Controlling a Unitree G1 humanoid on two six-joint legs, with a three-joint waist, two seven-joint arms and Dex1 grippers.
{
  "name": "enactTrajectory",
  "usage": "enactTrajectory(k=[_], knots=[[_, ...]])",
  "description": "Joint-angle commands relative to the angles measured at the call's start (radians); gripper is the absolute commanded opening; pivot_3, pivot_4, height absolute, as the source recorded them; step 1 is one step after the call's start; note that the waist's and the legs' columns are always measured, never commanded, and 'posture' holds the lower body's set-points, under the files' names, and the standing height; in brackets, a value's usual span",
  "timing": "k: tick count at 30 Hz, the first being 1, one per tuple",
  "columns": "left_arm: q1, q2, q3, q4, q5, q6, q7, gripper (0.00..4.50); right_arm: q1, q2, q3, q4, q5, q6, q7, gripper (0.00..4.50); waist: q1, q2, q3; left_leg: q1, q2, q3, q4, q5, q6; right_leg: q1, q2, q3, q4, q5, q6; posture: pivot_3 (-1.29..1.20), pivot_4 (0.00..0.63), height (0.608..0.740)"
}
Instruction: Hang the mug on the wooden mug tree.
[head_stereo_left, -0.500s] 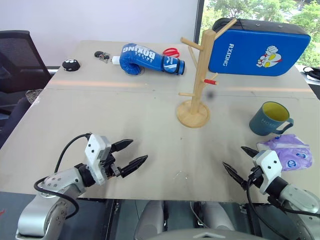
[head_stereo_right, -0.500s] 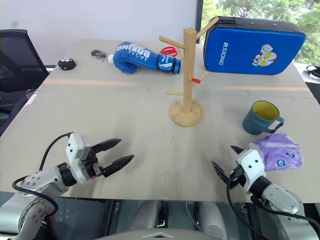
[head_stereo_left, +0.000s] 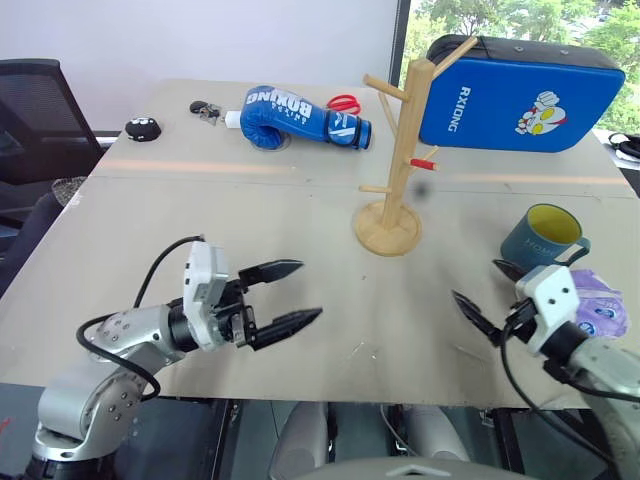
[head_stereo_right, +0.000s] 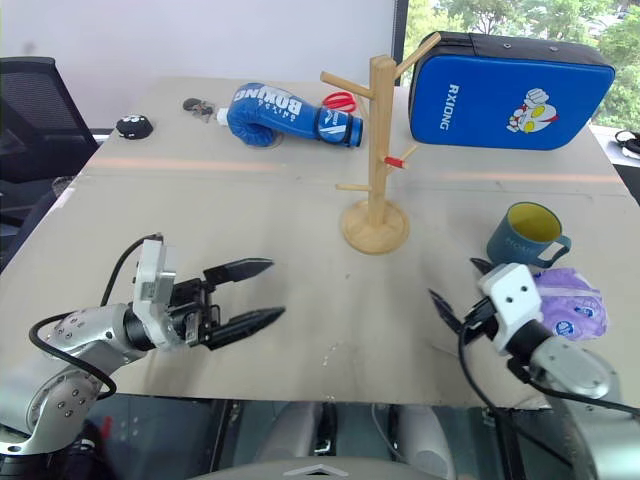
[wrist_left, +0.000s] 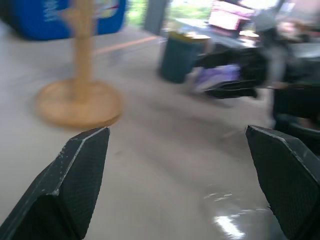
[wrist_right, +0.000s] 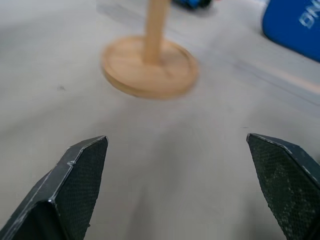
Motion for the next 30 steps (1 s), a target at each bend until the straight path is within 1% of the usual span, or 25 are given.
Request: enactTrajectory(k=[1,5,9,15,19,22,25,26,27,28,29,30], knots=[[-0.039,0.025,-0.028,-0.032,-0.017,-0.004,-0.053,4.44,0.038,-0.030,-0.101,-0.040,0.007,0.020,0.006,4.50,0.000,0.000,0.000,0.000,0.000,-0.001,0.000,0.000,0.000,0.000,0.001,0.000,0.000,0.000,0.000,0.00,0.150,0.740],[-0.078,0.019,-0.066,-0.011,-0.011,-0.003,-0.073,4.44,0.123,-0.039,-0.171,-0.039,-0.044,0.021,-0.014,4.50,-0.001,0.000,0.000,0.001,0.001,-0.001,0.000,0.000,0.000,0.000,0.003,0.000,0.001,-0.002,0.003,0.00,0.150,0.740],[-0.078,0.023,-0.082,-0.006,0.008,-0.017,-0.095,4.44,0.148,-0.034,-0.181,-0.032,-0.069,0.046,-0.039,4.50,-0.007,0.000,0.000,0.002,0.001,0.001,0.000,0.000,0.000,0.000,0.003,0.002,0.001,-0.002,0.004,0.00,0.150,0.740],[-0.067,0.040,-0.076,-0.011,0.023,-0.027,-0.135,4.44,0.066,-0.014,-0.054,0.061,-0.152,0.114,-0.122,4.50,-0.004,0.000,0.000,0.003,0.001,0.001,0.000,0.000,0.000,0.001,0.003,0.003,0.001,-0.002,0.004,0.00,0.150,0.740],[-0.060,0.046,-0.066,-0.023,0.016,-0.025,-0.140,4.44,0.020,0.004,0.001,0.121,-0.191,0.150,-0.157,4.50,-0.001,0.001,0.000,0.002,0.001,0.001,0.000,0.000,0.000,0.000,0.003,0.003,0.001,-0.002,0.004,0.00,0.150,0.740],[-0.053,0.050,-0.065,-0.035,0.019,-0.029,-0.142,4.50,0.038,0.007,0.015,0.155,-0.207,0.169,-0.156,3.70,-0.001,0.000,0.000,0.002,0.001,0.000,0.000,0.000,0.000,0.000,0.003,0.002,0.001,-0.002,0.004,0.00,0.150,0.740],[-0.045,0.049,-0.064,-0.039,0.020,-0.033,-0.137,4.50,0.057,0.011,-0.009,0.146,-0.214,0.181,-0.166,2.32,0.000,-0.001,-0.001,0.002,0.001,0.000,0.000,0.000,0.000,0.000,0.003,0.002,0.001,-0.002,0.004,0.00,0.150,0.740],[-0.043,0.048,-0.065,-0.040,0.022,-0.036,-0.136,4.50,0.062,0.010,-0.015,0.140,-0.215,0.180,-0.166,1.75,0.000,-0.001,-0.001,0.002,0.001,0.000,0.000,0.000,0.000,0.001,0.003,0.002,0.001,-0.002,0.004,0.00,0.150,0.740],[-0.042,0.047,-0.070,-0.039,0.025,-0.039,-0.135,4.50,0.068,0.011,-0.025,0.132,-0.214,0.183,-0.166,1.28,-0.001,-0.002,-0.002,0.002,0.001,0.000,0.000,0.000,0.000,0.001,0.003,0.002,0.001,-0.002,0.004,0.00,0.150,0.740],[-0.042,0.045,-0.075,-0.039,0.028,-0.042,-0.134,4.50,0.076,0.012,-0.034,0.124,-0.213,0.188,-0.165,0.89,-0.001,-0.002,-0.002,0.002,0.001,0.000,0.000,0.000,0.000,0.001,0.003,0.002,0.001,-0.002,0.004,0.00,0.150,0.740],[-0.046,0.042,-0.081,-0.038,0.029,-0.043,-0.131,4.50,0.085,0.013,-0.045,0.115,-0.213,0.192,-0.166,0.77,0.000,-0.002,-0.002,0.002,0.001,0.000,0.000,0.000,0.000,0.001,0.003,0.002,0.001,-0.002,0.004,0.00,0.150,0.740],[-0.051,0.038,-0.087,-0.036,0.030,-0.043,-0.128,4.50,0.094,0.015,-0.057,0.105,-0.211,0.195,-0.166,0.22,0.000,-0.002,-0.002,0.002,0.001,0.000,0.000,0.000,0.000,0.001,0.003,0.002,0.001,-0.002,0.004,0.00,0.150,0.740]])
